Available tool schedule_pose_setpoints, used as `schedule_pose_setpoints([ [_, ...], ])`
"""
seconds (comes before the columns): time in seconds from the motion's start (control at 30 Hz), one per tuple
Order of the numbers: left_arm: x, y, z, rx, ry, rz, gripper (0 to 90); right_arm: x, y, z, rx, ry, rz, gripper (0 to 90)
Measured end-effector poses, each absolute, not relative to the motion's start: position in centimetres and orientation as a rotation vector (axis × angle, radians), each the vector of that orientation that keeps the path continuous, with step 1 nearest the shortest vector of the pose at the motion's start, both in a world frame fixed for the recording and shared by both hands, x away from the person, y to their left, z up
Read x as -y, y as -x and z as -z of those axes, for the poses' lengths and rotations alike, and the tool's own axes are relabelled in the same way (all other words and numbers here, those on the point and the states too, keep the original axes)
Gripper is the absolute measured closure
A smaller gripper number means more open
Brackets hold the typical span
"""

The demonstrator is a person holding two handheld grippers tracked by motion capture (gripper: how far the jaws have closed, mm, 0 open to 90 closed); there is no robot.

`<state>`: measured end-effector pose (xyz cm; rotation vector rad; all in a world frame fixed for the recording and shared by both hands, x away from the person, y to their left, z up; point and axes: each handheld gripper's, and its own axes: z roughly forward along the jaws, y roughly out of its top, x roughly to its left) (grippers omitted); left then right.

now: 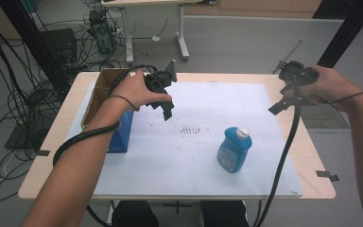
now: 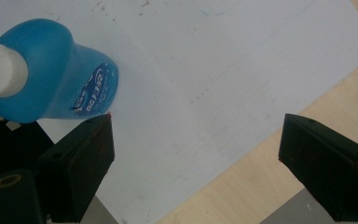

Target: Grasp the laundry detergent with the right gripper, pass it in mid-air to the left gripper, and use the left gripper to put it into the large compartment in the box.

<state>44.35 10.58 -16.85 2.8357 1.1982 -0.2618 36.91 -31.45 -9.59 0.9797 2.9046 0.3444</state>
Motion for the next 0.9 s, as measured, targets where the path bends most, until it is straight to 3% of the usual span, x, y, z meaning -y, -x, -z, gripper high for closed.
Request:
schedule_pose_setpoints([
  [0.43, -11.2, -44.0, 17.1, -1.202, -2.825, 0.269, 4.8, 33.1, -33.0, 9.3, -2.858, -1.037, -0.354, 9.2],
  [0.9, -11.0, -44.1, 17.3, -1.200, -2.838, 0.271, 4.7, 36.1, -28.7, 11.5, -2.843, -1.096, -0.414, 6.6],
])
